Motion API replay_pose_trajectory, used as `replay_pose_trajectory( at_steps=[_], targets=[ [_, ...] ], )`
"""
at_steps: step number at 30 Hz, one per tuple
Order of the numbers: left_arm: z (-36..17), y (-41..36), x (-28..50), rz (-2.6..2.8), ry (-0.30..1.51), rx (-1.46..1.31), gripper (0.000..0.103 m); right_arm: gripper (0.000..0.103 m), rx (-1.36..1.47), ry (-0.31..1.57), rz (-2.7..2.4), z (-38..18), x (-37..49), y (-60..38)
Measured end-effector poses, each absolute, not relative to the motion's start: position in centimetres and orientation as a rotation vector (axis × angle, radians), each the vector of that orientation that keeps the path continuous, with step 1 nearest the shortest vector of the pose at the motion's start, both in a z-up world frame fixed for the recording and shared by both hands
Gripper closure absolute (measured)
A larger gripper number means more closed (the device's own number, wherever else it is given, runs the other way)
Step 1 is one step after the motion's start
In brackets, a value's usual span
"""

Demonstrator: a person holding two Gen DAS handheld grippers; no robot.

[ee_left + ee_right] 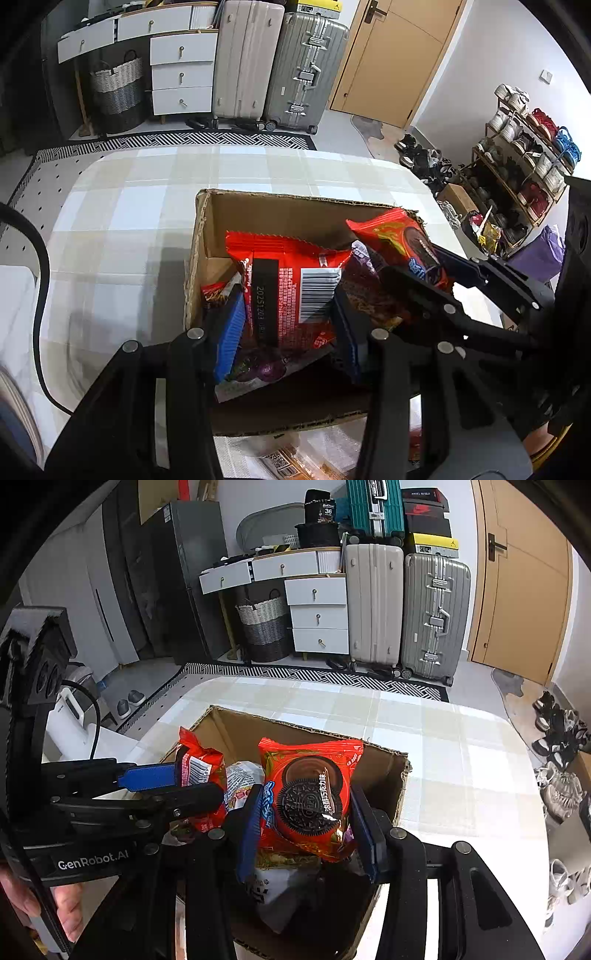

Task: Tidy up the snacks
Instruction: 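Open both grippers to drop the two red packs into the box, then move both open grippers back toward the remaining snacks on the table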

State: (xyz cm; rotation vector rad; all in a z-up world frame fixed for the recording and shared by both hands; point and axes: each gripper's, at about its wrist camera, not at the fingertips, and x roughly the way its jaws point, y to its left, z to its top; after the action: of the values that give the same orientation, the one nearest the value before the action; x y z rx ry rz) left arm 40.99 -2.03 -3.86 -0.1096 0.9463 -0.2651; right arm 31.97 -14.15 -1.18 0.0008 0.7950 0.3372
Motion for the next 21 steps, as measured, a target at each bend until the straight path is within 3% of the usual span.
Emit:
replay_pose_trajectory(
  at_steps=[2,4,6,8,21],
  targets=[
    [-3.9,-2.0,41.0,-0.265,0.95,-0.109,0.059,0.058,-0.002,0.792,0.334,-1.2,32.0,-14.0],
    [-3.9,-1.7,41.0,-0.25,0.952,-0.109,0.049,0.058,0.0,0.786,0.329,-1.2,31.9,-14.0],
    [-3.6,-1.0,40.9,-0.238,0.925,-0.139,0.032,0.058,0.01,0.789,0.325,-1.1,31.9,-14.1],
    [-3.4,-0.5,40.7,-0.253,0.907,-0.174,0.027,0.058,0.02,0.792,0.328,-1.1,31.9,-14.3],
    [-1.7,-0.9,39.2,-0.271,0.882,-0.172,0.023,0.052,-0.005,0.754,0.326,-0.1,31.0,-14.2]
  ],
)
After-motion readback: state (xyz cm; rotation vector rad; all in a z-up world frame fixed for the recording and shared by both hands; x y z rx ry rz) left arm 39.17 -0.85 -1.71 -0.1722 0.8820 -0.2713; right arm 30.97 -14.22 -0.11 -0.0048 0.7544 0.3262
